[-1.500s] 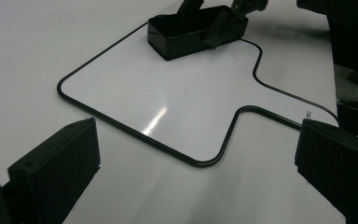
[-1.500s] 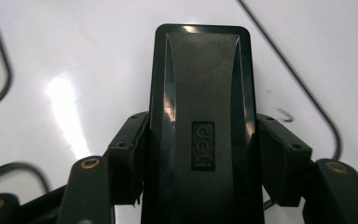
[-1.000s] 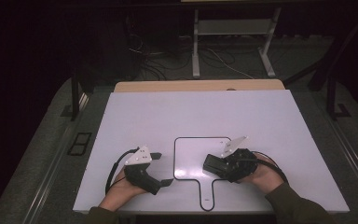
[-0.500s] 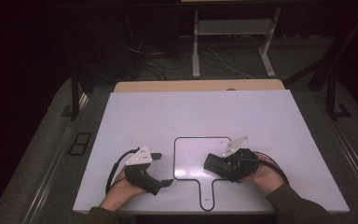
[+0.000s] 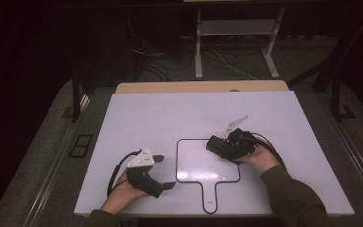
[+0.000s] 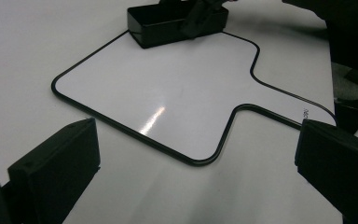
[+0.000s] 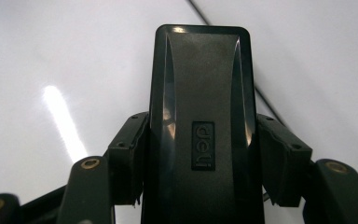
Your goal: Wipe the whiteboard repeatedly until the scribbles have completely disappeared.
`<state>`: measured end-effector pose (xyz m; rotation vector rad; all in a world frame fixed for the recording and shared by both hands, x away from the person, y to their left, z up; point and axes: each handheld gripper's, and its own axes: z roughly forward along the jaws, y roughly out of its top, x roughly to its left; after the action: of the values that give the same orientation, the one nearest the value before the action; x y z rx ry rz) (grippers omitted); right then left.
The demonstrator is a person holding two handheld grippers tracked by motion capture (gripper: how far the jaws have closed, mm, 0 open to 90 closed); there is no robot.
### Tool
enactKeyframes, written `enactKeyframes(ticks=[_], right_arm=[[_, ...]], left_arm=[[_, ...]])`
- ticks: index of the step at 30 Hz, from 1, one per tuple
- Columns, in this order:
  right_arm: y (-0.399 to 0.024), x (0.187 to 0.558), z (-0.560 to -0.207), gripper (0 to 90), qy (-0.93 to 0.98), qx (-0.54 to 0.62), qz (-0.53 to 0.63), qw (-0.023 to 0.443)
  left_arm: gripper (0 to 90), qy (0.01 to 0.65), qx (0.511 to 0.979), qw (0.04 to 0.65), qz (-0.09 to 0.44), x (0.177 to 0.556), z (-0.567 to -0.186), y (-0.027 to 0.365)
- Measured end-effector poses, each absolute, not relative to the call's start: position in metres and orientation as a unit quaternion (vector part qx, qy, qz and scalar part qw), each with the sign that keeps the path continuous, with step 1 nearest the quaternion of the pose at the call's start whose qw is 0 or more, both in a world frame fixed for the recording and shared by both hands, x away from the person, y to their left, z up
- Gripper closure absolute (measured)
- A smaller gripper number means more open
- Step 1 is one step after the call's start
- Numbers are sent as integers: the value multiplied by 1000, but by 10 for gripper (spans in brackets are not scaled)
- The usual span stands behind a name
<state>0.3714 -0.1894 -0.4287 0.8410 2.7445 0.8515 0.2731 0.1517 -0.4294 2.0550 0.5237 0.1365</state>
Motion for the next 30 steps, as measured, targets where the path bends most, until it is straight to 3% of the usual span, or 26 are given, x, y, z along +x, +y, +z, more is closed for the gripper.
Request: enactKeyframes(ticks=[18,30], right_arm=[[-194,399,-429,391,904,309,281,92],[-186,388,-427,391,915,288,266,94]], left_arm=[[0,215,843,489,56,274,-430,152],[0,214,845,487,56,273,-429,152]])
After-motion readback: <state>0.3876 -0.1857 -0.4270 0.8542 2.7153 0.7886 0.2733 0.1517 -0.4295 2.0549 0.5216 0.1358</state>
